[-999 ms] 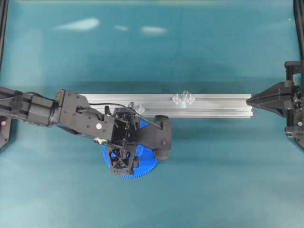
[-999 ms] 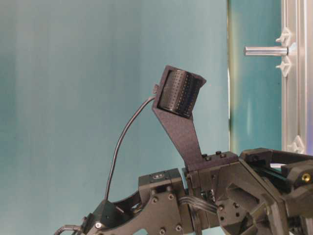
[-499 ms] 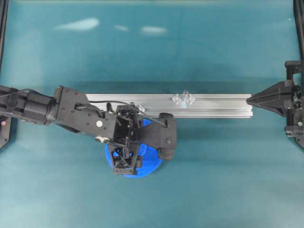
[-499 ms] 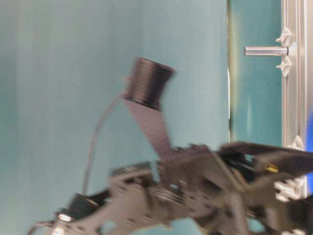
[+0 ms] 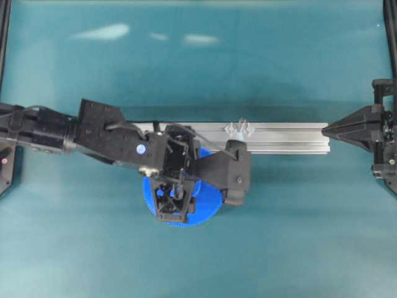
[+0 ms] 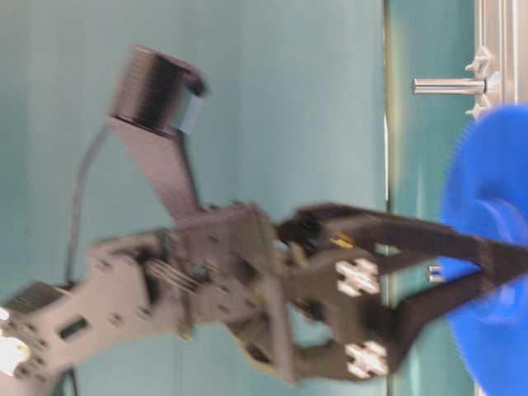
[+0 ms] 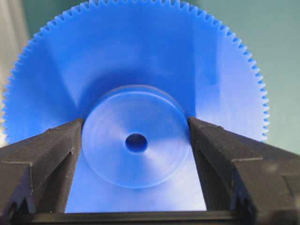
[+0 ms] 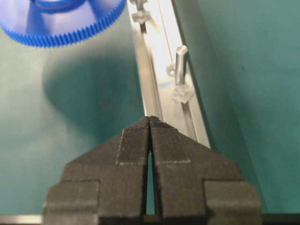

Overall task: Insert the large gear onto the shaft.
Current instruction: 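Lift the blue gear and carry it back over the right shaft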

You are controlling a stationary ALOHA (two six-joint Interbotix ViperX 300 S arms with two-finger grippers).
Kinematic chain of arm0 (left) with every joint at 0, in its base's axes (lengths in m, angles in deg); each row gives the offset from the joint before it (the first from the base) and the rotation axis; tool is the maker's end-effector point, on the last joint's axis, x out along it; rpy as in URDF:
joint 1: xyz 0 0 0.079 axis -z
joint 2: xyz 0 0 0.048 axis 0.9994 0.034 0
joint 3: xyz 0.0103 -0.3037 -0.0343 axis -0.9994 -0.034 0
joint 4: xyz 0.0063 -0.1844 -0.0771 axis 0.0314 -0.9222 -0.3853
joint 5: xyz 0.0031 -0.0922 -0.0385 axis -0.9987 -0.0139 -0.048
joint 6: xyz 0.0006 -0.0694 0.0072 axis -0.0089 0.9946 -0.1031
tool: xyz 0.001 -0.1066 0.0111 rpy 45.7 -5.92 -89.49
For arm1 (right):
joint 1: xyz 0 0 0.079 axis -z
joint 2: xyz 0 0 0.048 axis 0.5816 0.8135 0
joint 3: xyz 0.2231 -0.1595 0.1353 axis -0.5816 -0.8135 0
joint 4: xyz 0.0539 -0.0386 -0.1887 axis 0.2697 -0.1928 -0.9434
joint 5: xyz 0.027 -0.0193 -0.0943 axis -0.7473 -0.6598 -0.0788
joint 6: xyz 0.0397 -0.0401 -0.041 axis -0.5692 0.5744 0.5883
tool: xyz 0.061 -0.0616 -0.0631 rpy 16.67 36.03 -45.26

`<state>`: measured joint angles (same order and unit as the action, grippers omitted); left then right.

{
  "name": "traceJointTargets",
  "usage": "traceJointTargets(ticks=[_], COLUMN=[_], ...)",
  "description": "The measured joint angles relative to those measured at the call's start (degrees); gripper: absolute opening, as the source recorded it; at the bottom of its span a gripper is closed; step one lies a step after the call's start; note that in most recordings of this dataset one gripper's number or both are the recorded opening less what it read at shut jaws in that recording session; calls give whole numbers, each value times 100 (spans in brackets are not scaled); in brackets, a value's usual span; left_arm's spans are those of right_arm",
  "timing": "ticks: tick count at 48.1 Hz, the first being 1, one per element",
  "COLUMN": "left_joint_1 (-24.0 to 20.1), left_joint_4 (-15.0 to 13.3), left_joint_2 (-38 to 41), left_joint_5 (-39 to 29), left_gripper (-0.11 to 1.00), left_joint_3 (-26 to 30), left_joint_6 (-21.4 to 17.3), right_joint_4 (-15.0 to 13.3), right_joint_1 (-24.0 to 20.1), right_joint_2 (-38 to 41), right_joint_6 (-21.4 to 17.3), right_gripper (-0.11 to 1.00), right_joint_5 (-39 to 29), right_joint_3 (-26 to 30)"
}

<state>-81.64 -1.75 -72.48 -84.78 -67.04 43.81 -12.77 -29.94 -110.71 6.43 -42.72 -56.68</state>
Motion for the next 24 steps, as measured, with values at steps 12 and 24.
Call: traceJointTargets(ticks=[12, 24], left_joint_1=[-176, -316], left_joint_4=[0, 9], left_joint_2=[0, 0], left_joint_5=[-290, -466], left_gripper=[76, 76], left_joint_3=[352, 659], left_joint_6=[-123, -510], right_joint_4=[0, 0], right_joint_1=[0, 0], right_joint_2=[-132, -246], right_joint_6=[0, 0], right_gripper=[3, 3], right_joint_5=[0, -18], right_joint_3=[-18, -26])
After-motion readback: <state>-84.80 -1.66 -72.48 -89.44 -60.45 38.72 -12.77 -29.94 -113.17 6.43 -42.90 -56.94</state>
